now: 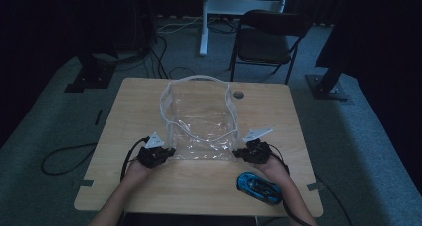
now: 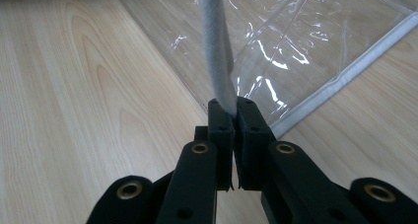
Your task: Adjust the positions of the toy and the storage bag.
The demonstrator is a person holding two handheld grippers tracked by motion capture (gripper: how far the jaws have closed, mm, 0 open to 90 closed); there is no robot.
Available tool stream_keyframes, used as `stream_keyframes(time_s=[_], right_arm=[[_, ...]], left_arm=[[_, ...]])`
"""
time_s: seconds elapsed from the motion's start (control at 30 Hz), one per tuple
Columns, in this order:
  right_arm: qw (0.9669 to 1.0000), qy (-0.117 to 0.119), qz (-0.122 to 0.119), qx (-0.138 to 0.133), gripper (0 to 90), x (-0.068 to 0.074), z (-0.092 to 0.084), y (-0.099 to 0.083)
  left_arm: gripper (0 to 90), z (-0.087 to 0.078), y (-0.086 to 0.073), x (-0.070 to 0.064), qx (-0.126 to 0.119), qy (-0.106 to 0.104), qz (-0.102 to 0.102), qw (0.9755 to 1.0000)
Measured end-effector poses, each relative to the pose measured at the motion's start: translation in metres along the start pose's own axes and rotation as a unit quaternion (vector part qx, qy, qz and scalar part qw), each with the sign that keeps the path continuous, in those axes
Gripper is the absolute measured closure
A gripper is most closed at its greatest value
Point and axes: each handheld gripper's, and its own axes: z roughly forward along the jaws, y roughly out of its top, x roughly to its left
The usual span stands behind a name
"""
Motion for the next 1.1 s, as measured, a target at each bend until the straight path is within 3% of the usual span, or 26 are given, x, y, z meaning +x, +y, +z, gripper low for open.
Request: stream_keyframes(time_s=[0.3,0.47,0.57,1.1], right_arm=[[0.9995,-0.013,0.025,-0.014,86.6,-0.005,-0.031,-0.034],[0.999,-0.017,0.038,-0.019,86.6,-0.007,-0.039,-0.044],[0.9984,-0.04,0.039,-0.011,86.6,-0.011,-0.053,-0.054],[0.9944,-0.073,0.076,-0.015,86.5,-0.024,-0.089,-0.088]], left_arm=[[86.9,0.019,0.014,-0.021,0.002,-0.03,0.016,0.9994],[87.0,0.027,0.02,-0.03,0.003,-0.041,0.021,0.9989],[87.0,0.039,0.03,-0.043,0.006,-0.057,0.033,0.9978],[87.1,0.066,0.05,-0.075,0.011,-0.098,0.062,0.9932]])
